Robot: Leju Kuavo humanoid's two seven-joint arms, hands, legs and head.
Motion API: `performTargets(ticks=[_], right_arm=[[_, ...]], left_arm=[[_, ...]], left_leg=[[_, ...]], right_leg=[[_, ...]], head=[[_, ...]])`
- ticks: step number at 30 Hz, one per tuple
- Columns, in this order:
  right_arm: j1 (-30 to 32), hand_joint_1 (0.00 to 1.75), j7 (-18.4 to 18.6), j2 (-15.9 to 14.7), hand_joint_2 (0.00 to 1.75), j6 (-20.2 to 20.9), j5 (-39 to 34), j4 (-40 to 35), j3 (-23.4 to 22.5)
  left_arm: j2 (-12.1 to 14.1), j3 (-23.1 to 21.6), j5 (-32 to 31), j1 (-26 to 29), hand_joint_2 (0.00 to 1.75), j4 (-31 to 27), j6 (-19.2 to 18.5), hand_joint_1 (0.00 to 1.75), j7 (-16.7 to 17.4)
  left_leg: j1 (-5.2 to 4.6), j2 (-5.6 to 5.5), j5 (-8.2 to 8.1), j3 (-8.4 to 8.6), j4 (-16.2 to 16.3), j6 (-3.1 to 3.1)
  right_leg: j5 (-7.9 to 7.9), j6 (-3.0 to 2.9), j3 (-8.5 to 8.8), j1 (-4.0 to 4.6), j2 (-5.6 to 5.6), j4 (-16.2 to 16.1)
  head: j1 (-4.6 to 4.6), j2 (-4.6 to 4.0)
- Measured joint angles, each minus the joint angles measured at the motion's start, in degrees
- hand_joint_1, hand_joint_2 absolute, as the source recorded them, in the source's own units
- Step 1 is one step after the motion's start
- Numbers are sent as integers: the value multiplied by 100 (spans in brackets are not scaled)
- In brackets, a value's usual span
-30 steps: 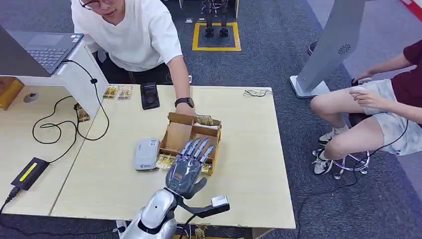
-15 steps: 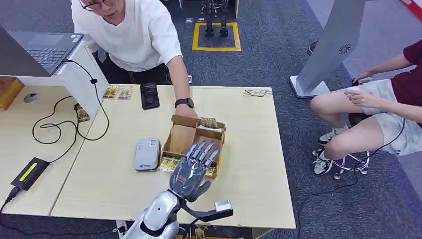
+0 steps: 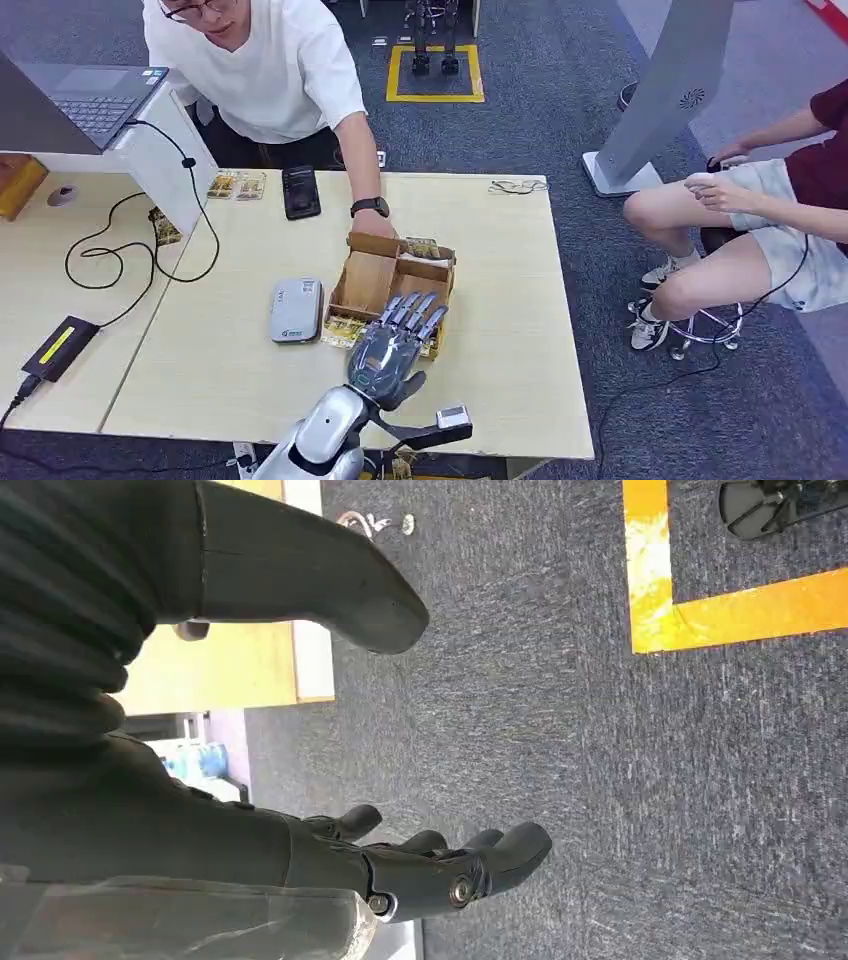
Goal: Pass the card to the sensor for recognition and then transmit it.
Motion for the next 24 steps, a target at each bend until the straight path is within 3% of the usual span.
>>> performTargets(ticks=[24], right_arm=[[0, 0, -35, 0, 175, 28, 68, 0, -2]], left_arm=[[-81, -11, -57, -201, 175, 463, 11, 0, 346]], left_leg=[[0, 0, 0, 0, 0, 0]], right_leg=[[0, 0, -1, 0, 1, 0]], head=[[0, 0]])
